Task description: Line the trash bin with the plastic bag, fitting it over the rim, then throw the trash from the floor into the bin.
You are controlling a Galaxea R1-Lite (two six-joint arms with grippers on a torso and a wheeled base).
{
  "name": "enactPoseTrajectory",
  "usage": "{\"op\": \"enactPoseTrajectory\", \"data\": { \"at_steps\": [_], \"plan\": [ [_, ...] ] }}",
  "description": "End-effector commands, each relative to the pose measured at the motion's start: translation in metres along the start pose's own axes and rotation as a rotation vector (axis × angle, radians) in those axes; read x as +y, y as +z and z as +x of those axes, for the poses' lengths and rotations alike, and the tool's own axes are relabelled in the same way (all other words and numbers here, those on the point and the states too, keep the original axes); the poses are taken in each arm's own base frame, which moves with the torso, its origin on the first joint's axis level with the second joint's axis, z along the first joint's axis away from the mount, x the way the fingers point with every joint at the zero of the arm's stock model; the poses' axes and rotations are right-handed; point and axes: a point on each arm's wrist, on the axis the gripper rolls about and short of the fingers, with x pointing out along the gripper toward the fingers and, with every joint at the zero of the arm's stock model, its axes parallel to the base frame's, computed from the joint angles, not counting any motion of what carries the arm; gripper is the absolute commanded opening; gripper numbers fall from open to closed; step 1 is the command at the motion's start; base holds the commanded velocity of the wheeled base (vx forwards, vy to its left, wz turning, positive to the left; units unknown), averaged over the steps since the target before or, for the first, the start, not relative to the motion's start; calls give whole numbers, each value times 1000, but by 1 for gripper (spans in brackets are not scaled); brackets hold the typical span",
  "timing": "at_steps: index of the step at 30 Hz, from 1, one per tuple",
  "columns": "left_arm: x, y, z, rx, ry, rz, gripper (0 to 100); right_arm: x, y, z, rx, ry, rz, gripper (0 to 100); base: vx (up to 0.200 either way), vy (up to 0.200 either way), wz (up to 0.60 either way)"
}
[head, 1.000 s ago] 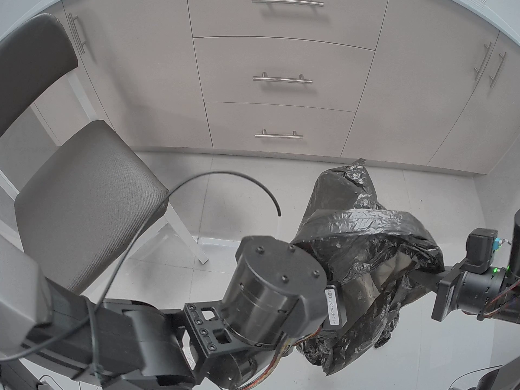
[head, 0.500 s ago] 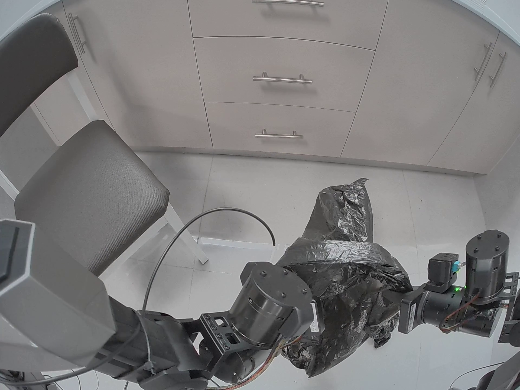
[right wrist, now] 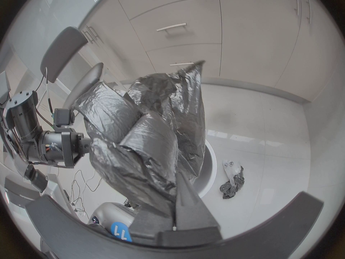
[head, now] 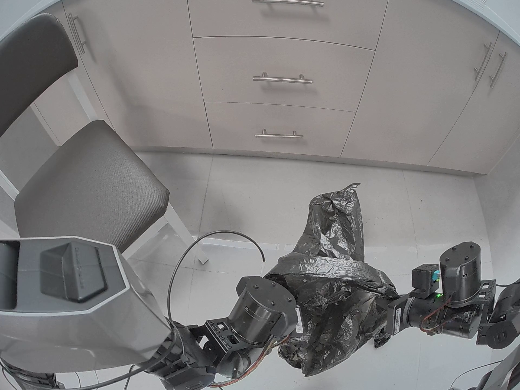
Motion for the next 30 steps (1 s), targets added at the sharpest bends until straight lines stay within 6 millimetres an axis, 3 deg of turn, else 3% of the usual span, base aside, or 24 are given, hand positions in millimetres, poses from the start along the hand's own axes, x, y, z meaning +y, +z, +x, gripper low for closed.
{"op": "enactPoseTrajectory", "data": {
  "at_steps": [1, 11, 23, 30],
  "plan": [
    [14, -7, 10, 22, 46, 3, 0, -5, -11, 14, 66, -34, 0, 0, 0, 0, 0],
    [21, -9, 20, 18, 61, -9, 0, -7, -19, 30, 83, -48, 4, 0, 0, 0, 0],
    [36, -26, 39, 12, 72, -16, 0, -25, -37, 37, 94, -115, 40, 0, 0, 0, 0],
    [48, -26, 37, 51, 43, -32, 0, -27, -45, 41, 84, -118, 42, 0, 0, 0, 0]
  ]
}}
